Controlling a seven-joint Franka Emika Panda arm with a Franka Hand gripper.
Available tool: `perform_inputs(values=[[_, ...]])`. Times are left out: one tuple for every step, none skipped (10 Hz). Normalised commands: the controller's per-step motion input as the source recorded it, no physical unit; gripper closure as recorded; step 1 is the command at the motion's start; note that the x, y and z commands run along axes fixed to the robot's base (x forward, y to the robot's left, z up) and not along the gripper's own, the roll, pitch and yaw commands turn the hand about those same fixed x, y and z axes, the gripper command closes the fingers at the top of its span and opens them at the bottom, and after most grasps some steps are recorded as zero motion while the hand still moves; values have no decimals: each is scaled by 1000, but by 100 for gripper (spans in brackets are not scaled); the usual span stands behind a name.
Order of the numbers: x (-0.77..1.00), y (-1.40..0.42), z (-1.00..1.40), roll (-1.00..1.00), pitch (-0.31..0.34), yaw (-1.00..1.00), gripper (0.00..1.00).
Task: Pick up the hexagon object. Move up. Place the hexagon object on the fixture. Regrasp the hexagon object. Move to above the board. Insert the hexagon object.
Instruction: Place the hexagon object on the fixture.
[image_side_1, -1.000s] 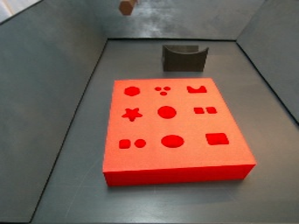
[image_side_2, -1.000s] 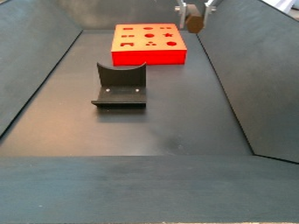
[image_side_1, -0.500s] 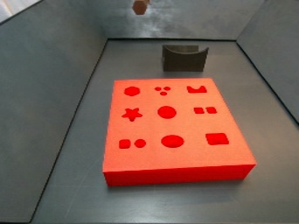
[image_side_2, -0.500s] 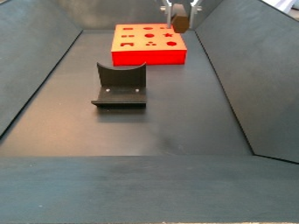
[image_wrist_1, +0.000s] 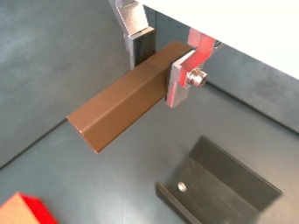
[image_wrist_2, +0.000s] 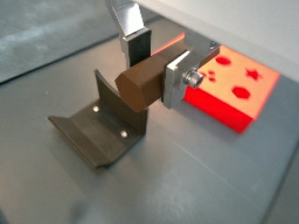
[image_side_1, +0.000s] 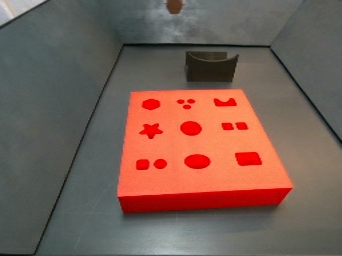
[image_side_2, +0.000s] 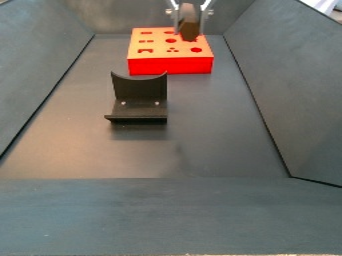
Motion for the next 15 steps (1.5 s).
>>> perform_inputs(values=[[1000, 220, -4, -1000, 43, 126, 100], [1000, 183, 2, -1000, 91, 106, 100], [1000, 165, -9, -1000, 119, 88, 100], [1000, 140, -10, -966, 149, 47, 100], [1000, 129, -7, -858, 150, 21, 100], [953, 103, -7, -638, 146, -27, 100], [860, 81, -9, -474, 135, -57, 100], [735, 55, -7, -268, 121, -75, 100], [669, 40, -4, -209, 110, -82, 100], [527, 35, -4, -161, 93, -73, 100], [433, 27, -6, -142, 87, -62, 100], [317, 23, -3, -128, 91, -50, 100], [262, 22, -5, -121, 92, -44, 100], [133, 57, -1000, -1000, 37, -89, 100], [114, 61, -1000, -1000, 37, -92, 100]])
